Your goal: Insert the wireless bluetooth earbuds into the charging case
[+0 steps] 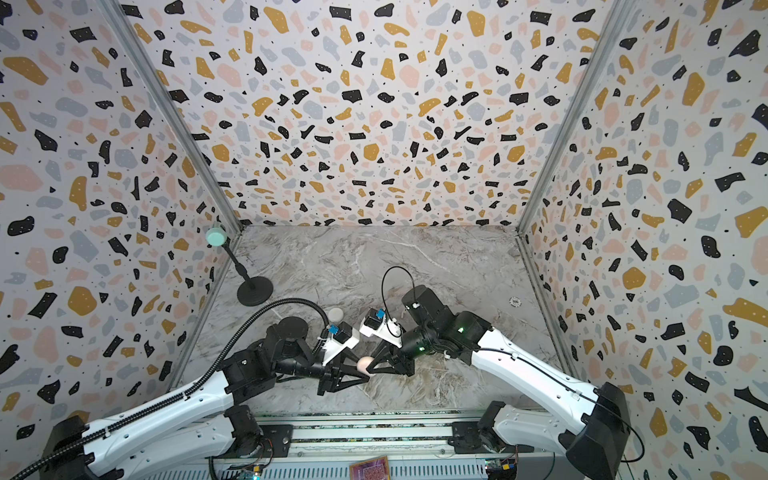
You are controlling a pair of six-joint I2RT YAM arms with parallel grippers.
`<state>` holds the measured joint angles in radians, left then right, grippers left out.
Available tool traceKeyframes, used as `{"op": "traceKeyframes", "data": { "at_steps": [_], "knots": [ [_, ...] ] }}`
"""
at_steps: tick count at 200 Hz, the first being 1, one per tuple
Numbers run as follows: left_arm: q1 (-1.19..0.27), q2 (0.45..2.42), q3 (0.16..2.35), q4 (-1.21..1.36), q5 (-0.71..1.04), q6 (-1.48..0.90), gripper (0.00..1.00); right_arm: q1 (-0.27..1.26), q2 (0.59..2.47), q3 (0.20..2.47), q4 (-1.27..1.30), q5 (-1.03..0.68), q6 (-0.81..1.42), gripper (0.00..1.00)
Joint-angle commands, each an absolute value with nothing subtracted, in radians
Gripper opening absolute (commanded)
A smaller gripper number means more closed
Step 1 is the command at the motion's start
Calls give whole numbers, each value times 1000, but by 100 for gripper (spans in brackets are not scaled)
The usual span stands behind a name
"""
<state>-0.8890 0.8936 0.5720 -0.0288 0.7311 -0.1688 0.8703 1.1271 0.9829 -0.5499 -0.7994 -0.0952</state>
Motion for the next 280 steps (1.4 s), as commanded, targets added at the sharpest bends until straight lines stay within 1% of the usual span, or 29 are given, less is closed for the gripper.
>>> {"op": "traceKeyframes", "data": {
  "at_steps": [1,23,50,74,107,114,117,122,126,150,159,175,178,182,186,191,192,193,195,225,242,266,280],
  "knots": [
    [-896,891,591,0,758,-165,33,879,1129,1004,-550,-799,-105,0],
    [-896,891,589,0,758,-163,32,883,1139,1007,-555,-796,-110,0],
    [-896,884,588,2,755,-160,32,884,1140,1005,-554,-789,-109,0],
    [-897,888,587,3,760,-161,25,885,1141,1005,-552,-788,-110,0],
    [-898,888,586,5,764,-162,23,884,1140,1005,-549,-784,-108,0],
    [-897,888,586,5,764,-163,20,885,1141,1005,-548,-785,-108,0],
    [-897,888,586,5,764,-162,17,885,1143,1006,-548,-785,-109,0],
    [-897,888,586,6,765,-160,8,885,1145,1005,-548,-785,-109,0],
    [-897,890,586,6,768,-160,0,886,1146,1005,-548,-785,-107,0],
    [-900,881,585,6,768,-157,0,885,1144,1012,-548,-777,-106,0],
    [-899,871,581,11,753,-158,0,887,1137,1015,-546,-774,-107,11],
    [-899,841,568,13,692,-165,0,884,1116,1014,-534,-744,-99,26],
    [-899,835,565,16,679,-166,0,884,1111,1013,-532,-740,-99,31],
    [-899,824,560,21,662,-172,0,885,1105,1010,-528,-737,-98,41],
    [-899,814,555,27,646,-179,0,885,1097,1008,-526,-733,-99,54],
    [-898,800,548,37,628,-187,0,884,1090,1006,-522,-726,-96,79],
    [-899,798,546,39,623,-188,0,884,1088,1006,-520,-723,-96,88],
    [-898,795,545,40,619,-189,0,883,1087,1006,-519,-720,-96,94],
    [-899,790,543,42,610,-192,0,883,1084,1005,-519,-716,-95,99],
    [-898,725,505,101,514,-221,0,864,1034,1000,-486,-637,-74,99],
    [-899,697,490,136,453,-234,0,826,990,990,-453,-628,-58,99],
    [-899,671,498,150,387,-187,0,763,900,948,-364,-596,-11,99],
    [-899,660,501,153,365,-114,0,733,839,900,-294,-559,29,99]
  ]
}}
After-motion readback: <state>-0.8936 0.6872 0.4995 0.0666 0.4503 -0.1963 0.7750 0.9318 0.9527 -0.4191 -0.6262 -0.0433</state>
